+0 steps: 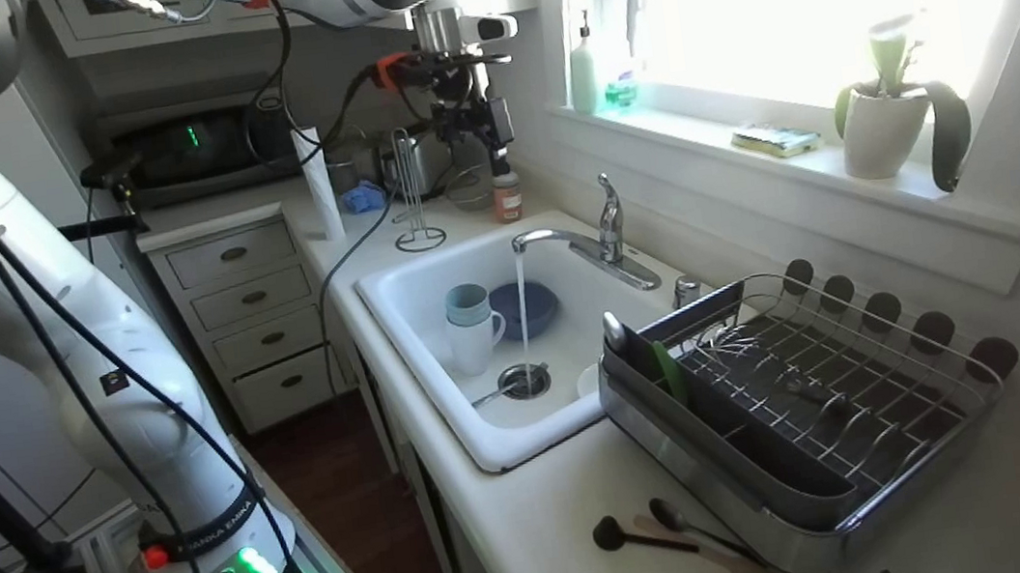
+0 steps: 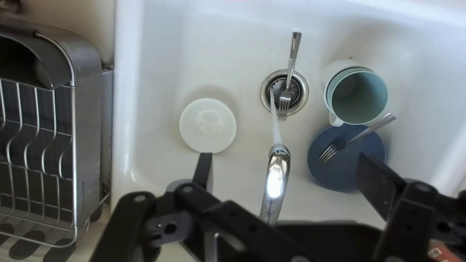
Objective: Move the tap nozzle slightly to the left and open the tap using the faucet
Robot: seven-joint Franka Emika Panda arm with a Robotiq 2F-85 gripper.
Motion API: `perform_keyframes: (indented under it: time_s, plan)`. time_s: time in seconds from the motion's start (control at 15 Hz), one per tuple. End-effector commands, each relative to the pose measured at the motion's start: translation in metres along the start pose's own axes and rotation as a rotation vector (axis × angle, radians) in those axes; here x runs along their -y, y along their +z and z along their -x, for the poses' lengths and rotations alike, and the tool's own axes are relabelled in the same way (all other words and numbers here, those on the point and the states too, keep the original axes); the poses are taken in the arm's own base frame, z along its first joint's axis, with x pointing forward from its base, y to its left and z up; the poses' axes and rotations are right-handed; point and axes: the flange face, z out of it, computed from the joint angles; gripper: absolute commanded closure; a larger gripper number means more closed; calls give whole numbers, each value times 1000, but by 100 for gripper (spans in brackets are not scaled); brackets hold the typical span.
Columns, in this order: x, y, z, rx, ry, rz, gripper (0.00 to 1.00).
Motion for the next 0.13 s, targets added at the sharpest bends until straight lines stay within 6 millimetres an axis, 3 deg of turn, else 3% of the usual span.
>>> perform_keyframes:
  time_s: [0.0,0.07]
  plan:
    - [0,2,-1,6,-1,0,0]
    - [0,4,-2,9,-1,0,0]
